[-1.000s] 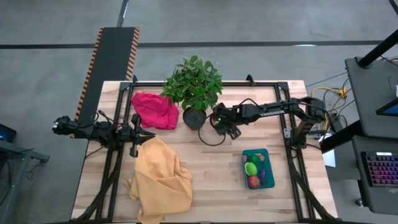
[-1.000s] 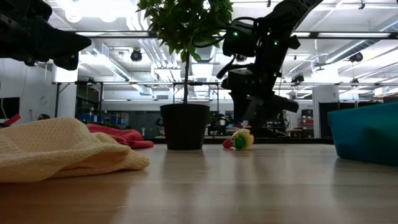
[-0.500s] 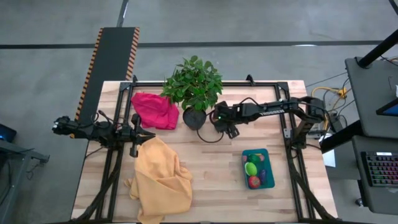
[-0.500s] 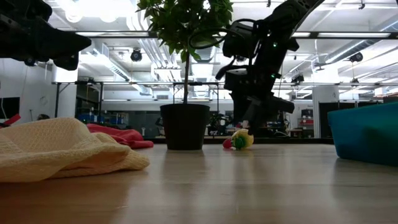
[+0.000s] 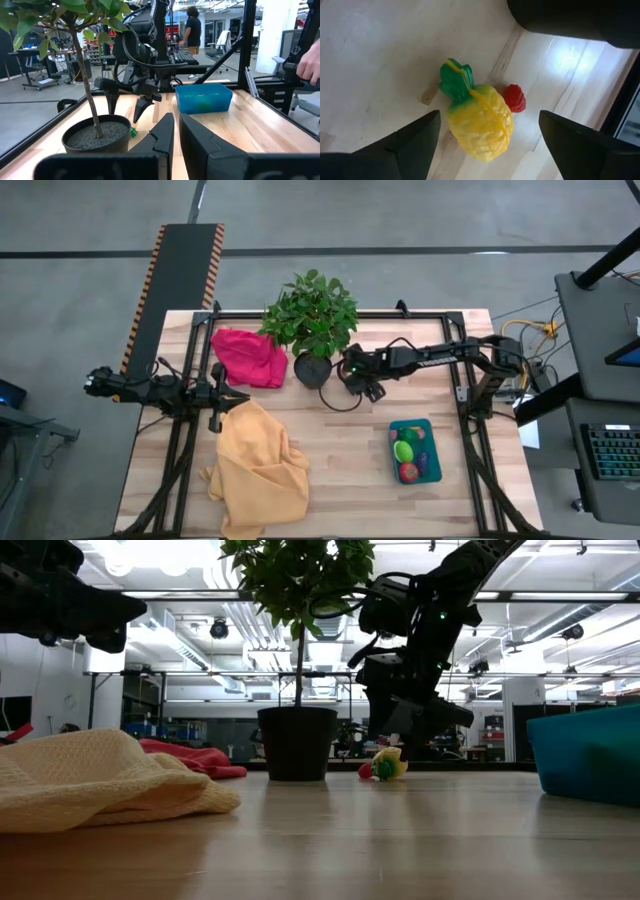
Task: Pick and placing Produce into tupperware
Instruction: Put the pineapple into the bin
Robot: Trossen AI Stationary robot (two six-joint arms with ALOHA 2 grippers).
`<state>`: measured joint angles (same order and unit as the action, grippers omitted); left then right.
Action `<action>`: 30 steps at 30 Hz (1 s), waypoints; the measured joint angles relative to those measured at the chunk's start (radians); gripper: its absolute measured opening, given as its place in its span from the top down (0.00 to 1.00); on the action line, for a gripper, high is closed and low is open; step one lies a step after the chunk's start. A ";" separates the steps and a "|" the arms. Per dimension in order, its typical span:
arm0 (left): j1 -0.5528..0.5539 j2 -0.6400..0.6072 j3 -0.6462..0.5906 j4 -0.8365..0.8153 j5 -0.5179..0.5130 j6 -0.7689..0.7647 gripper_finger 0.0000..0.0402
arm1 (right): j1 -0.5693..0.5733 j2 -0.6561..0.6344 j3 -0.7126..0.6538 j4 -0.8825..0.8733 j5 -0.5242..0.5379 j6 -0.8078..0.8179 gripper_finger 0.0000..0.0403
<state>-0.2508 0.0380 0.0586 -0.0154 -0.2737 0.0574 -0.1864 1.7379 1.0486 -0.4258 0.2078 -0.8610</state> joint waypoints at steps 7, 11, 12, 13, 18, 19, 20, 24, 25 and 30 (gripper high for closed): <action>0.000 0.000 0.000 0.000 0.000 0.000 0.96 | -0.006 0.000 -0.040 0.033 -0.005 -0.011 0.19; 0.000 0.001 0.000 0.000 0.000 0.000 0.96 | -0.010 0.000 -0.066 0.085 -0.005 -0.011 0.19; 0.000 0.001 0.000 0.000 0.000 0.000 0.96 | -0.013 0.000 -0.066 0.097 -0.005 -0.010 0.19; 0.000 0.001 0.000 0.000 0.000 0.000 0.96 | -0.015 0.000 -0.066 0.105 -0.006 -0.010 0.19; 0.000 0.001 0.000 0.000 0.000 0.001 0.96 | -0.024 0.009 -0.068 0.119 -0.007 -0.002 0.18; 0.000 0.000 0.000 0.000 0.000 0.000 0.96 | -0.027 0.009 -0.068 0.119 -0.012 0.000 0.18; 0.000 0.000 0.000 0.001 0.000 0.000 0.96 | -0.030 0.015 -0.068 0.124 -0.024 -0.003 0.18; 0.000 0.000 0.000 0.002 0.000 0.001 0.96 | -0.035 0.048 -0.067 0.117 -0.029 -0.004 0.18; 0.000 0.001 0.000 0.000 0.000 0.001 0.96 | -0.036 0.052 -0.064 0.120 -0.029 -0.004 0.18; 0.000 -0.001 0.000 0.000 -0.001 0.001 0.96 | -0.037 0.071 -0.061 0.121 -0.028 0.002 0.18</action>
<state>-0.2512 0.0372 0.0589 -0.0158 -0.2745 0.0582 -0.2230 1.8091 0.9878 -0.3050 0.1802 -0.8591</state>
